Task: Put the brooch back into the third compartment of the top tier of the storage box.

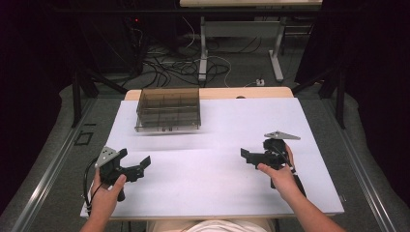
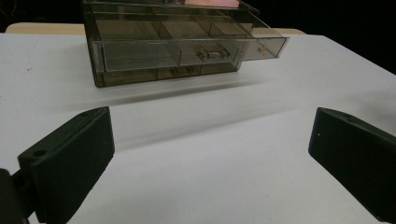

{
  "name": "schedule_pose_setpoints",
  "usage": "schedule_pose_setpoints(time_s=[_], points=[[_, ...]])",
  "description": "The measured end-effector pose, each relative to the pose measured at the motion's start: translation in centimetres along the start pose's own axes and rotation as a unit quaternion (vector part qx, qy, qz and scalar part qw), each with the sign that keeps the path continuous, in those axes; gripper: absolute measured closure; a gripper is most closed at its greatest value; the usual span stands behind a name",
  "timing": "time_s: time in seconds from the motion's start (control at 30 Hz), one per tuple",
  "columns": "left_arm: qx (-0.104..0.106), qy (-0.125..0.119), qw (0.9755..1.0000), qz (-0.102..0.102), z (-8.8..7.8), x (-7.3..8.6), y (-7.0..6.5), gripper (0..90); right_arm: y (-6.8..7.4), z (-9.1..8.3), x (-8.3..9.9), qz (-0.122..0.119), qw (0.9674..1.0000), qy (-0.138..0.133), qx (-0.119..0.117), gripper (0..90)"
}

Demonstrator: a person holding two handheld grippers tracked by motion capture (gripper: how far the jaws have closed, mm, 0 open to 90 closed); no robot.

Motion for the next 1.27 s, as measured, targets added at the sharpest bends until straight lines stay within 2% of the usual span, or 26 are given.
schedule_pose_setpoints(time_s=[0.07,0.13,0.27,0.63,0.8,1.03,1.27], points=[[0.0,0.0,1.0,0.0,0.0,0.0,0.0,0.3,-0.6,-0.1,0.1,0.011,0.9999,0.0,0.006,1.2],[0.0,0.0,1.0,0.0,0.0,0.0,0.0,0.3,-1.3,-0.2,0.1,0.009,0.9999,-0.005,0.013,1.2],[0.0,0.0,1.0,0.0,0.0,0.0,0.0,0.3,-2.1,-0.4,0.1,0.023,0.9995,-0.01,0.02,1.6],[0.002,0.001,1.0,-0.001,0.0,0.0,0.0,0.3,-4.3,-0.5,1.0,0.034,0.9983,-0.007,0.047,2.0],[0.002,0.001,1.0,-0.001,0.0,0.0,-0.1,0.3,-4.8,-0.5,1.3,0.046,0.9974,-0.005,0.055,2.3],[0.002,0.001,1.0,-0.002,0.0,0.0,0.0,0.3,-4.9,-0.3,1.7,0.06,0.9969,0.005,0.051,2.9],[0.002,0.0,1.0,-0.003,-0.1,-0.1,-0.1,0.3,-5.0,-0.3,1.9,0.055,0.9969,0.004,0.055,3.0]])
Point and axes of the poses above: each handheld gripper's, and its own axes: z roughly forward along the jaws, x roughly out of its underside, y roughly to its left, the point moved 7 cm from there along z, roughly forward along the jaws, and after that the axes turned 9 degrees about -y, right-handed, at the moved point
